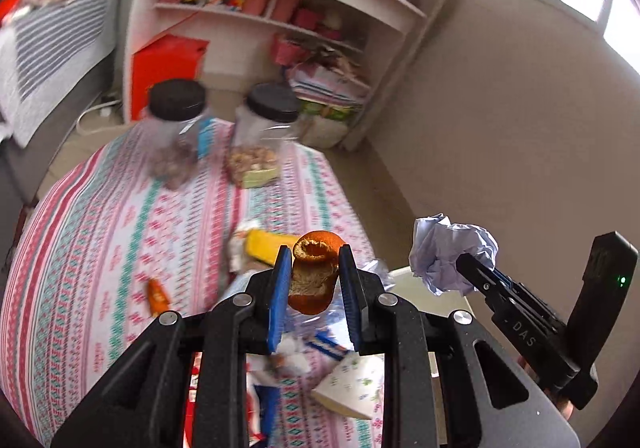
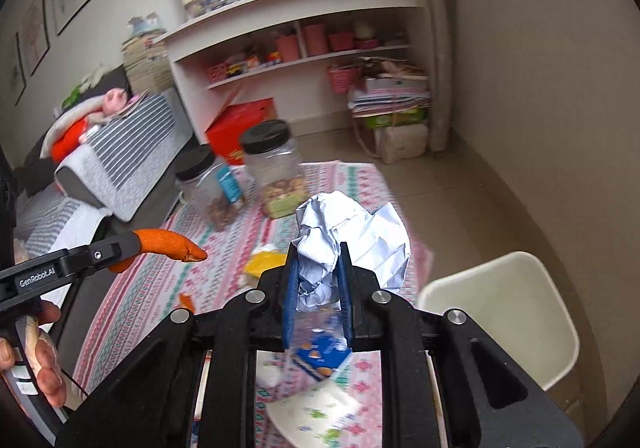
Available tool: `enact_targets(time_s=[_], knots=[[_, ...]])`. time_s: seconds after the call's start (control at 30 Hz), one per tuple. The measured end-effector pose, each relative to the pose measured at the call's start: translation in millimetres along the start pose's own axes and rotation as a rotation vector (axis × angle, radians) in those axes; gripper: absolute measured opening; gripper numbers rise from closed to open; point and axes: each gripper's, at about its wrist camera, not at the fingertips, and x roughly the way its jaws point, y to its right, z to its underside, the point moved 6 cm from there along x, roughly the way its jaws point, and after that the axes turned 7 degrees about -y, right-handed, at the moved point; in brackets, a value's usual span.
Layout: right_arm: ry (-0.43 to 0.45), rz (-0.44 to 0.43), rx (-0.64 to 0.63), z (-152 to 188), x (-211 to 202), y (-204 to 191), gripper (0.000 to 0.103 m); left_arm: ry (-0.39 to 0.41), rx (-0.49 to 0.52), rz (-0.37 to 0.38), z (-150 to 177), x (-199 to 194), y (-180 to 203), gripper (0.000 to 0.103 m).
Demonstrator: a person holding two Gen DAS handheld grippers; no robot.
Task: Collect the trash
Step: 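Lift the orange peel with the left tool while the right tool grasps the crumpled white paper, then carry both items over the white bin and open both tools to drop them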
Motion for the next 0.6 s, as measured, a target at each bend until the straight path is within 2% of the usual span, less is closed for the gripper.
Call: enact_targets(time_s=[0.3,0.6], knots=[[0.015,0.105,0.114,5,-23,80,0.017,-0.009,0.108,0.024,4,22,69,0.024],[-0.078,0.183,0.229,26,-16,152,0.017,-0.026,0.197,0.076,13,43,139,0.024]])
